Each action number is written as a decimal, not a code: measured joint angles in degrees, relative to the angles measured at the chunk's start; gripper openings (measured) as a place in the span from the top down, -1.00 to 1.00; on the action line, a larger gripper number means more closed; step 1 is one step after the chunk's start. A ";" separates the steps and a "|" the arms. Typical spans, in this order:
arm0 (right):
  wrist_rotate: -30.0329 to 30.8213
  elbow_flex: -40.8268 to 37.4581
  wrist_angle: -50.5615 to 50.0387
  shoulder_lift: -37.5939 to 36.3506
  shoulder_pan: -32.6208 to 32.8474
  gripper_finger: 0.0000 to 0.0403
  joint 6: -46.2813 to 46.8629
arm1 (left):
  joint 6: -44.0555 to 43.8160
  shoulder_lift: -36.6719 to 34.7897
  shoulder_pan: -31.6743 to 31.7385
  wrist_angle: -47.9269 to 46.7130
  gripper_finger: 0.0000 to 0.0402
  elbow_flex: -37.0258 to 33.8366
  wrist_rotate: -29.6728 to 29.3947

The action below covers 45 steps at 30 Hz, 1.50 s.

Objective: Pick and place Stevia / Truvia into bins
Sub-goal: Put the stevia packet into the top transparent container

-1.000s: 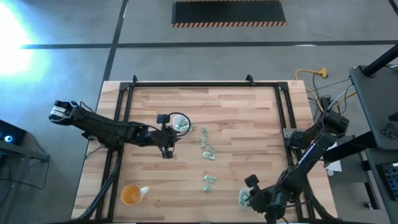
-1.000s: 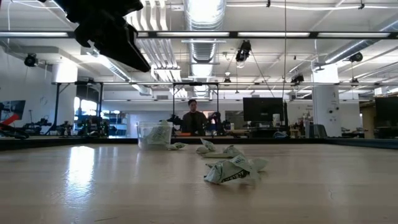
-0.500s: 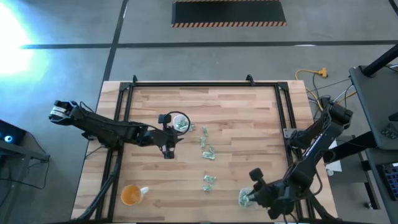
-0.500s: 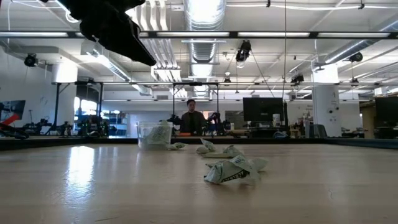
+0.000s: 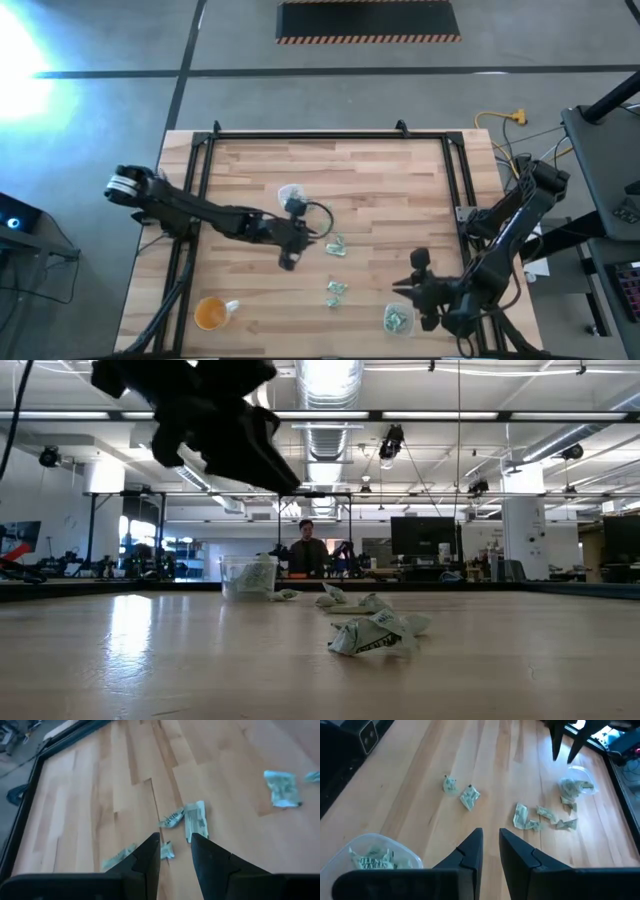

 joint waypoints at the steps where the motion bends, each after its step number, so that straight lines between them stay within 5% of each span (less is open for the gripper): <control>1: -0.07 -0.03 -0.06 0.18 0.01 0.73 -0.01 | 1.09 1.42 0.12 0.01 0.54 0.81 -0.02; 20: -0.15 -0.44 0.05 0.35 0.01 0.73 -0.04 | 4.18 22.83 4.06 -9.82 0.54 15.93 0.76; 45: -0.16 -0.80 0.50 0.37 0.01 0.73 -0.04 | 4.12 23.54 6.66 -9.63 0.54 14.59 1.05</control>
